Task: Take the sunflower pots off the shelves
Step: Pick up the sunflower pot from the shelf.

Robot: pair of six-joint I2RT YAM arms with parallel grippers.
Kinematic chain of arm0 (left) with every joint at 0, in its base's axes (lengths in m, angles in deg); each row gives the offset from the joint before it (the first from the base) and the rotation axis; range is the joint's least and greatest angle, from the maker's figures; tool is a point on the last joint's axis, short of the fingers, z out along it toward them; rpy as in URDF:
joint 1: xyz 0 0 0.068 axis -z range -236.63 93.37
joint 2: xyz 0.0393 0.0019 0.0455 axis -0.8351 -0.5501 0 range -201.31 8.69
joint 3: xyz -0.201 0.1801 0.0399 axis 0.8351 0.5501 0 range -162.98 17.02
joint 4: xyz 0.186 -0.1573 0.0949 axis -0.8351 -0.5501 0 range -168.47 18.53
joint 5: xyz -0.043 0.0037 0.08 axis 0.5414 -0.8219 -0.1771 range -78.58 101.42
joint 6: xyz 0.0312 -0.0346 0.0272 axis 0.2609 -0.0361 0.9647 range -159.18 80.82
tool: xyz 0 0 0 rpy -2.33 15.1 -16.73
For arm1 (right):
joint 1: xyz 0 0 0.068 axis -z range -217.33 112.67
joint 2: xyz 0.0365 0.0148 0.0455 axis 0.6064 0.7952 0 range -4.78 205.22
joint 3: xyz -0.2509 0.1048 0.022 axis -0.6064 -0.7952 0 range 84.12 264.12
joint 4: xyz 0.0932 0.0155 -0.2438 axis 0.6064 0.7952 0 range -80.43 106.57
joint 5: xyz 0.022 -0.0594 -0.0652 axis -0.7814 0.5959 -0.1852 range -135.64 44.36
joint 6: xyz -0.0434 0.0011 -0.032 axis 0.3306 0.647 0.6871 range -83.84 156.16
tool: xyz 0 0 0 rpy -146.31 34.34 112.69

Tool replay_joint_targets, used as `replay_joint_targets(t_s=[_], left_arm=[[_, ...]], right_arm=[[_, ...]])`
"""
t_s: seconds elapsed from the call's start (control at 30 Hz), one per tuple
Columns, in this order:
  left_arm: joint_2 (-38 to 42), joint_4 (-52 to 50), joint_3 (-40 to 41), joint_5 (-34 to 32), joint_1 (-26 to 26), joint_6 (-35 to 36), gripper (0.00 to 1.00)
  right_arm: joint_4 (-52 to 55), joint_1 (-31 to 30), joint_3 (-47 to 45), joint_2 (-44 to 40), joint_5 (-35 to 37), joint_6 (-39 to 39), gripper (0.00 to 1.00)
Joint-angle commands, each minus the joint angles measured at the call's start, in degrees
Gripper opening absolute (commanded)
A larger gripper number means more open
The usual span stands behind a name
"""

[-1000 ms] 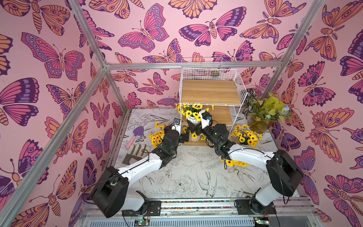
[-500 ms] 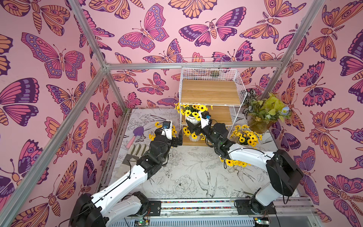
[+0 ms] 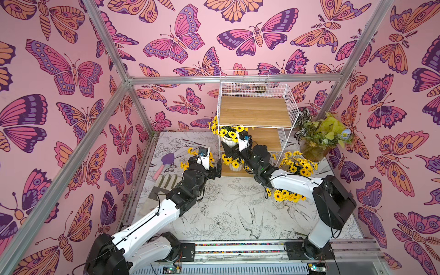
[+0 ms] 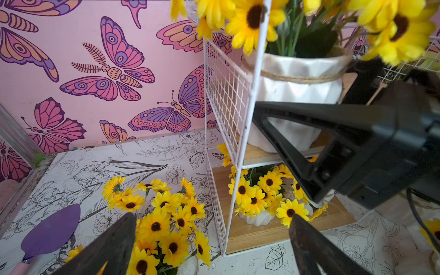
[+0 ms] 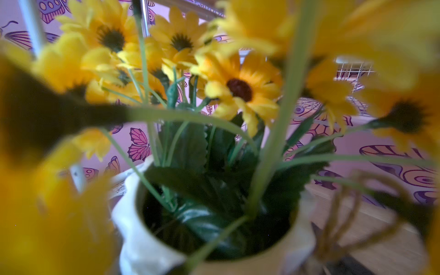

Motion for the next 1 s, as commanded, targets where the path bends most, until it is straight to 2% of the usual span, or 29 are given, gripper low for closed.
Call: replay_joint_targets(t_s=[0.0, 0.1, 0.2, 0.23, 0.27, 0.3, 0.33, 0.5, 0.97], left_arm=[[-0.19, -0.38, 0.97, 0.53, -0.27, -0.28, 1.00], [0.02, -0.37, 1.09, 0.41, -0.32, -0.20, 1.00], [0.36, -0.31, 1.45, -0.04, -0.27, -0.02, 1.00], [0.43, -0.28, 1.48, -0.16, -0.29, 0.03, 1.00], [0.53, -0.29, 1.47, -0.17, -0.29, 0.06, 1.00], [0.67, -0.31, 1.43, -0.17, -0.31, 0.05, 1.00], [0.89, -0.33, 1.49, -0.17, -0.31, 0.00, 1.00], [2.08, -0.53, 1.22, -0.87, -0.32, 0.20, 1.00], [5.94, -4.69, -1.70, -3.56, -0.30, 0.09, 1.00]], right_arm=[[8.29, 0.03, -0.14, 4.50, 0.86, -1.04, 0.99], [7.72, 0.05, 0.13, 5.25, 0.43, -0.77, 1.00], [6.35, 0.10, -0.26, 5.41, -1.14, -0.23, 0.91], [6.94, 0.06, -0.03, 5.30, -1.58, -0.34, 0.84], [7.24, 0.05, 0.01, 5.01, -1.94, -0.38, 0.70], [7.11, 0.09, -0.22, 4.77, -2.01, -0.56, 0.60], [6.63, 0.03, -0.73, 4.27, -1.91, -0.81, 0.58], [5.51, 0.08, -3.71, 0.96, -1.93, -0.77, 0.56], [8.22, -0.55, -11.67, -12.98, -8.64, -2.28, 0.53]])
